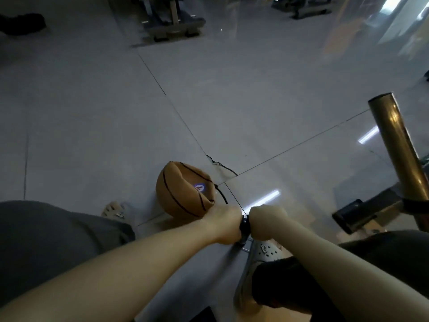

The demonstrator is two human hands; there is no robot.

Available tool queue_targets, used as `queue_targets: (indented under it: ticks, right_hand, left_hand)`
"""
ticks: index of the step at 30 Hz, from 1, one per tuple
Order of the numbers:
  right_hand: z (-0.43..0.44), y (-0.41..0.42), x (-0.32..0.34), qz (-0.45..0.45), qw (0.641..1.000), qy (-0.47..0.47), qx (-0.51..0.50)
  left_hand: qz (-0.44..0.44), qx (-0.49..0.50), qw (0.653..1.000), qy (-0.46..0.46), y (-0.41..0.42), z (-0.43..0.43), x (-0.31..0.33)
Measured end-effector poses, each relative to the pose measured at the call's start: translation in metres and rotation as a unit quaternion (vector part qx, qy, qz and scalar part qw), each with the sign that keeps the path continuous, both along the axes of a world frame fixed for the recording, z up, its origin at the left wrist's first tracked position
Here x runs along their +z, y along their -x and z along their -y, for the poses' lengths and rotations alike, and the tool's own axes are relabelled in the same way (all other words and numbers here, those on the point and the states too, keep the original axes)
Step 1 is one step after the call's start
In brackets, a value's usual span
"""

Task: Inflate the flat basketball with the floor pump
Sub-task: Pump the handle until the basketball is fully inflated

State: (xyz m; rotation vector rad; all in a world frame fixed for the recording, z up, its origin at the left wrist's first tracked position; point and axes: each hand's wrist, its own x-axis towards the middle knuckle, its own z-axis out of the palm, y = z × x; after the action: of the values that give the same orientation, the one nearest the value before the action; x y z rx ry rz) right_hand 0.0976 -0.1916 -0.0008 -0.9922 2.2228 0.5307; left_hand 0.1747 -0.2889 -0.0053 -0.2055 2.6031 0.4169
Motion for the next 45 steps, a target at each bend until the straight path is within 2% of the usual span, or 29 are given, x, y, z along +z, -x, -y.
queue_targets:
  ticks: [5, 9, 12, 16, 19, 22, 28, 32, 36, 39, 45]
  right_hand:
    - [-0.005, -0.002, 0.001, -0.016, 0.999, 0.029, -0.009]
    - [-0.013, -0.012, 0.011, 0.014, 1.000, 0.017, -0.020]
    - [-0.009, -0.005, 0.050, 0.033, 0.998, 0.043, -0.030]
    - [0.000, 0.023, 0.126, 0.038, 0.991, 0.107, -0.077]
    - [0.003, 0.032, 0.151, 0.042, 0.986, 0.124, -0.103]
    - [0.004, 0.029, 0.127, 0.050, 0.991, 0.078, -0.093]
    - [-0.004, 0.010, 0.011, 0.034, 0.998, 0.022, -0.053]
    - [-0.006, 0.012, -0.007, -0.017, 0.998, 0.022, -0.058]
    - [-0.010, 0.008, -0.008, -0.027, 0.998, 0.017, -0.062]
    - [-0.009, 0.002, 0.007, 0.038, 0.997, 0.018, -0.068]
    - [-0.004, 0.034, 0.119, 0.073, 0.986, 0.100, -0.113]
  left_hand:
    - [0.001, 0.007, 1.000, 0.001, 0.000, -0.001, -0.002]
    - [0.022, -0.030, 0.999, 0.019, -0.005, -0.008, 0.011]
    - [0.002, -0.028, 0.999, 0.021, 0.001, 0.003, 0.045]
    - [-0.022, -0.010, 0.999, -0.025, 0.029, 0.023, 0.116]
    - [-0.038, -0.009, 0.999, -0.031, 0.041, 0.027, 0.145]
    - [-0.010, -0.004, 1.000, -0.028, 0.042, 0.023, 0.117]
    - [-0.002, -0.009, 1.000, 0.001, 0.014, 0.002, 0.016]
    - [-0.013, -0.001, 1.000, -0.001, 0.017, -0.002, -0.008]
    - [0.001, -0.010, 1.000, 0.005, 0.018, -0.004, -0.006]
    - [0.031, -0.042, 0.998, 0.027, 0.014, 0.000, 0.007]
    - [-0.022, -0.022, 0.999, -0.018, 0.041, 0.022, 0.104]
